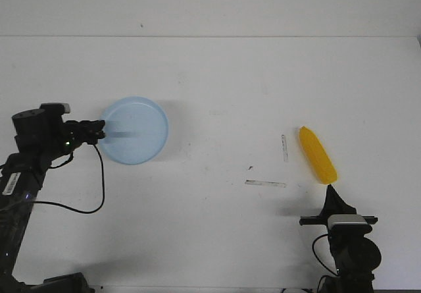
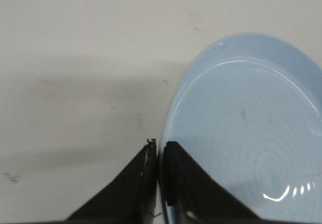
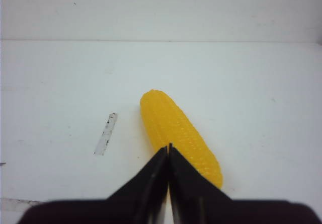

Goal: Place corn on plate with both arms
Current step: 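Push the plate with the left gripper toward the table center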

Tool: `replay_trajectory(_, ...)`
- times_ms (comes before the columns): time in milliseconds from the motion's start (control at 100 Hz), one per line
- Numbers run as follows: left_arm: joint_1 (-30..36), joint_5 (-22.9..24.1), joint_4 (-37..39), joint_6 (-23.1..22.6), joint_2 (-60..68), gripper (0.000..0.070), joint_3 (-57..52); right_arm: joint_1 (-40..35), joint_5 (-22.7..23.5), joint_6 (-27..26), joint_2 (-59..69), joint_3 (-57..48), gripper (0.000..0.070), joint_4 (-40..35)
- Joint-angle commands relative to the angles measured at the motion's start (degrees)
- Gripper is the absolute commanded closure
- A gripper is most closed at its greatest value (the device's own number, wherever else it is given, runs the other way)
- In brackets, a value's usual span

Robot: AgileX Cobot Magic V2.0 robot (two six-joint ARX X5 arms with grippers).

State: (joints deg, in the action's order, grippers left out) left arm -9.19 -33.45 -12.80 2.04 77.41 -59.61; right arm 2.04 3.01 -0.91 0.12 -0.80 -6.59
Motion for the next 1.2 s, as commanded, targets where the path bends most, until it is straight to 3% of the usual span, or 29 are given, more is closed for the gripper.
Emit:
replay_trajectory(0,3.3,-1.49,-0.96,0.44,0.15,0.07,-0.79,0.07,0.02,-0.79,-0.07,0.07,0.0699,0.55)
replay_trajectory(260,19.82,-0.59,-5.51,-8.09,0.24,0.07,-0.79,0.07,0.02,-0.76,-0.07,0.07,0.0699,0.55)
replay_trajectory(570,32.61,4.5,-6.64,-12.59,5.22,0.07,-0.72,0.07,0.0,-0.76,-0.07,0.07,0.0699,0.52)
replay_trajectory(1080,36.22,4.61,-2.56,-13.84,17.44,0.07,-0.72,0.07,0.02,-0.76,-0.07,0.07,0.0699,0.52)
replay_trajectory(1190,36.22,6.47,-1.9,-13.86,17.99,0.0699,-0.72,0.07,0.02,-0.76,-0.07,0.07,0.0699,0.52)
